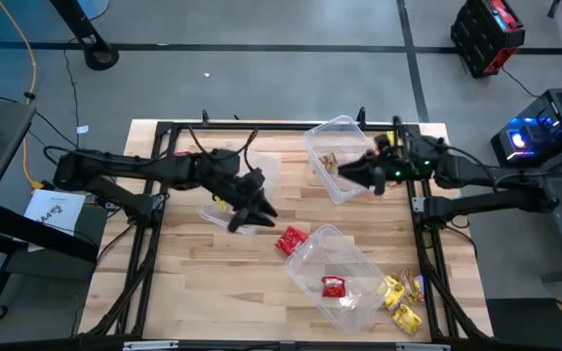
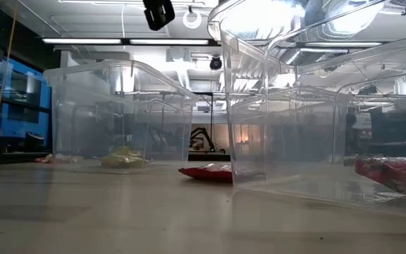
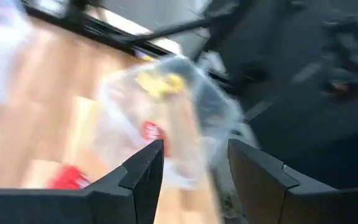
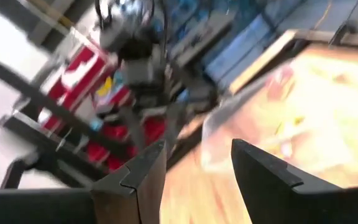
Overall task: Sort candy
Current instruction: Put the red candy into the bottom right transparent bin
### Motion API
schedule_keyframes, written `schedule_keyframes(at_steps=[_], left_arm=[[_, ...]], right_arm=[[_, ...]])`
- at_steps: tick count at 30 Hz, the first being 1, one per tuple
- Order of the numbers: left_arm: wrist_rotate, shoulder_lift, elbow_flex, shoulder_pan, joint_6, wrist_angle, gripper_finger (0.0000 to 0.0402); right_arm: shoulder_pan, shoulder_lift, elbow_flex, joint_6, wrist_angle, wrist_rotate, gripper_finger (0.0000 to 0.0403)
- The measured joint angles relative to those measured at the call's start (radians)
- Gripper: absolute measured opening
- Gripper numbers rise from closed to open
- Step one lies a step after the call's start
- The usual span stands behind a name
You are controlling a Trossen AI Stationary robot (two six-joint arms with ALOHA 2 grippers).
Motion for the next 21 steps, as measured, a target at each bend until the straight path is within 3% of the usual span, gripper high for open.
schedule_keyframes(at_steps=[3,8,16,21], left_arm=[[-0.087,0.06,0.0,-0.019,0.077,-0.003,0.017],[-0.134,0.182,0.094,-0.025,0.239,-0.024,0.017],[-0.35,0.394,0.333,-0.03,0.723,-0.304,0.017],[-0.365,0.498,0.397,-0.024,0.857,-0.369,0.017]], right_arm=[[0.036,0.039,0.0,0.001,0.0,-0.002,0.0177],[0.066,0.061,0.0,-0.009,0.05,0.003,0.0177],[0.074,0.009,0.0,-0.036,0.14,0.006,0.0177],[0.075,-0.003,0.0,-0.023,0.14,0.006,0.0177]])
